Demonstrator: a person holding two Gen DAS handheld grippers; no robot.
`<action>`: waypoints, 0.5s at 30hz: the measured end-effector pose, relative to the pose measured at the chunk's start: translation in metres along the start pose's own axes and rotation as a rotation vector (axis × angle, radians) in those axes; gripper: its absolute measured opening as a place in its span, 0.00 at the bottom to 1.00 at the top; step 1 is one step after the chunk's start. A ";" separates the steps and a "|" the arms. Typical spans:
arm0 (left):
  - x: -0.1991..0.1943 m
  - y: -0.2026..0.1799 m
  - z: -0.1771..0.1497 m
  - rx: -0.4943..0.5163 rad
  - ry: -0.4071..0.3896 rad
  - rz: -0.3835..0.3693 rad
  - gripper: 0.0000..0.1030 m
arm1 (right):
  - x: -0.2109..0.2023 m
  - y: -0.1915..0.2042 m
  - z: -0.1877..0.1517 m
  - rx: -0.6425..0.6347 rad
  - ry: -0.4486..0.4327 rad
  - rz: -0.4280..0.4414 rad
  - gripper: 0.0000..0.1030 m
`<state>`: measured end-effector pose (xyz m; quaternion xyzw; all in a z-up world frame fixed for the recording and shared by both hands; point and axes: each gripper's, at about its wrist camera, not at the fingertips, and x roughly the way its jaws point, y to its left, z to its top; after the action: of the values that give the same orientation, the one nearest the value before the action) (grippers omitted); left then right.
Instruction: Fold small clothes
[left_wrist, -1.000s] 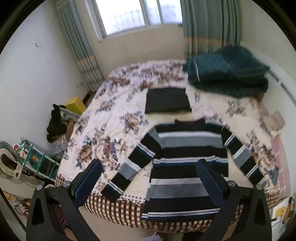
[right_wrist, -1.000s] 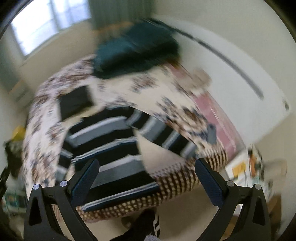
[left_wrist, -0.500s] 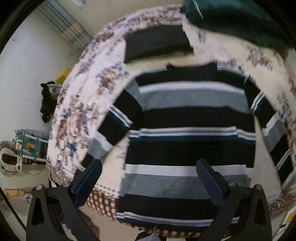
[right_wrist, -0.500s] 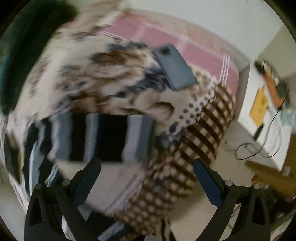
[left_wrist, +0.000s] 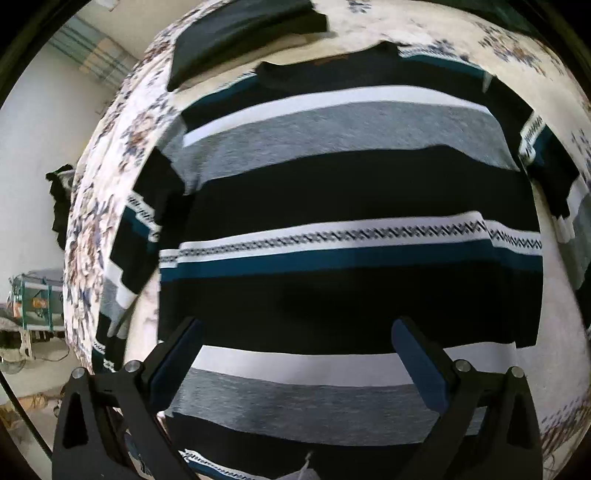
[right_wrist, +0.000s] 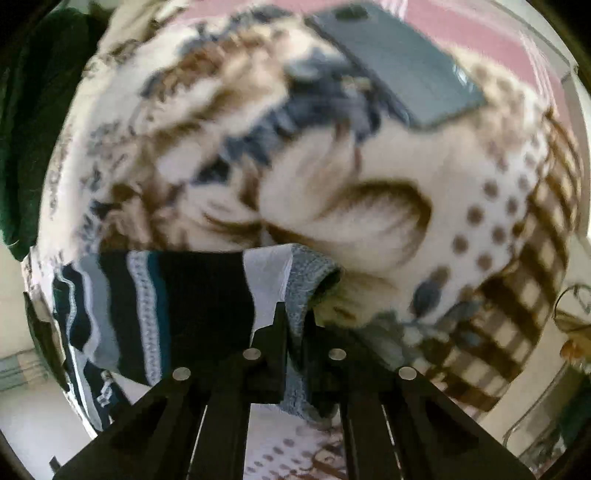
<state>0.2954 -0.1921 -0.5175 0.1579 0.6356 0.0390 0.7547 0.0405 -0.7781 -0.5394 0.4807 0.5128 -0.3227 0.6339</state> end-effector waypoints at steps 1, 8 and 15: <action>0.000 -0.004 0.001 0.007 0.000 -0.005 1.00 | -0.008 -0.001 0.004 -0.007 -0.026 0.007 0.06; -0.012 -0.020 0.013 0.049 -0.038 -0.039 1.00 | -0.043 0.013 0.058 -0.080 -0.187 -0.015 0.06; -0.012 -0.024 0.025 0.055 -0.044 -0.040 1.00 | 0.025 0.021 0.083 -0.073 -0.099 -0.119 0.40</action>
<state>0.3141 -0.2224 -0.5096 0.1667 0.6228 0.0032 0.7644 0.0944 -0.8474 -0.5568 0.4094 0.5199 -0.3643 0.6553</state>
